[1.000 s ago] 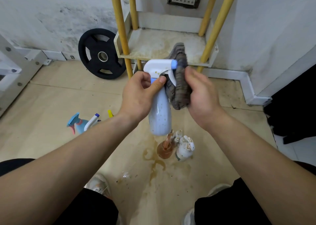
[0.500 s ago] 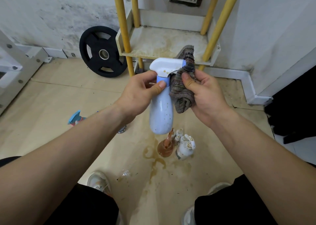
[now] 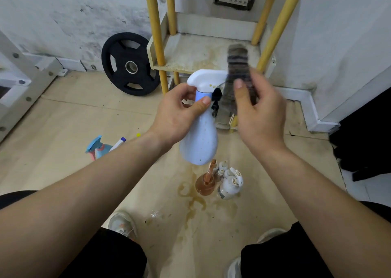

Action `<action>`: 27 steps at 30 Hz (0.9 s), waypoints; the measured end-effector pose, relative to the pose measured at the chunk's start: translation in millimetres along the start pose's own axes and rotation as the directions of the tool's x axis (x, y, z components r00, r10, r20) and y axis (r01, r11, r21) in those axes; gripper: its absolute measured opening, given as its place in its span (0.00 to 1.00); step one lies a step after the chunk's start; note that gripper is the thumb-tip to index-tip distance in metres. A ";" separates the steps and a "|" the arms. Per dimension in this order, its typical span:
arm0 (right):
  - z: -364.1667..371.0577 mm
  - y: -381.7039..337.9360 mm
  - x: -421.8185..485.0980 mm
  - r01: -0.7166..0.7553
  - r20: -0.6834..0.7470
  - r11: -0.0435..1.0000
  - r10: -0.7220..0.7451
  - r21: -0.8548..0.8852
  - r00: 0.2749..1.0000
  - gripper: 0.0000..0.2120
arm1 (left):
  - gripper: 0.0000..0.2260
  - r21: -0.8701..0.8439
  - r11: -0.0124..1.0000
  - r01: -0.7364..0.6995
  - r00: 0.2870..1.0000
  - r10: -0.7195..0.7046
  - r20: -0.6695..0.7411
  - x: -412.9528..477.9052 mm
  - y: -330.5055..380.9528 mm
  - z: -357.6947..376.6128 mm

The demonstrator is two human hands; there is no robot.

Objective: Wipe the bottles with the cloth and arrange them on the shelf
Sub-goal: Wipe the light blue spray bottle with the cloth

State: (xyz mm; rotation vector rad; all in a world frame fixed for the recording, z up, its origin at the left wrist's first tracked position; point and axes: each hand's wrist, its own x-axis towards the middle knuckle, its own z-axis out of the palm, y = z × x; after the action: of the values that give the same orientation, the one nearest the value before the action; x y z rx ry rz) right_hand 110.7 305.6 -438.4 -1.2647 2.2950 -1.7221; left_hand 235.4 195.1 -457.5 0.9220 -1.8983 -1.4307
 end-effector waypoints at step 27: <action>2.6 -3.0 -2.3 -0.056 0.190 0.971 0.011 0.234 0.982 0.10 | 0.12 -0.269 0.934 0.235 0.972 -0.224 0.074 3.5 14.9 -17.5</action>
State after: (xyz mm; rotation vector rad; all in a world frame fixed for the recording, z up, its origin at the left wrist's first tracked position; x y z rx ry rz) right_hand 115.2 304.7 -438.0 -1.2711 1.9292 -1.7224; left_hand 244.4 185.1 -438.5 1.0068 -1.6030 -1.8127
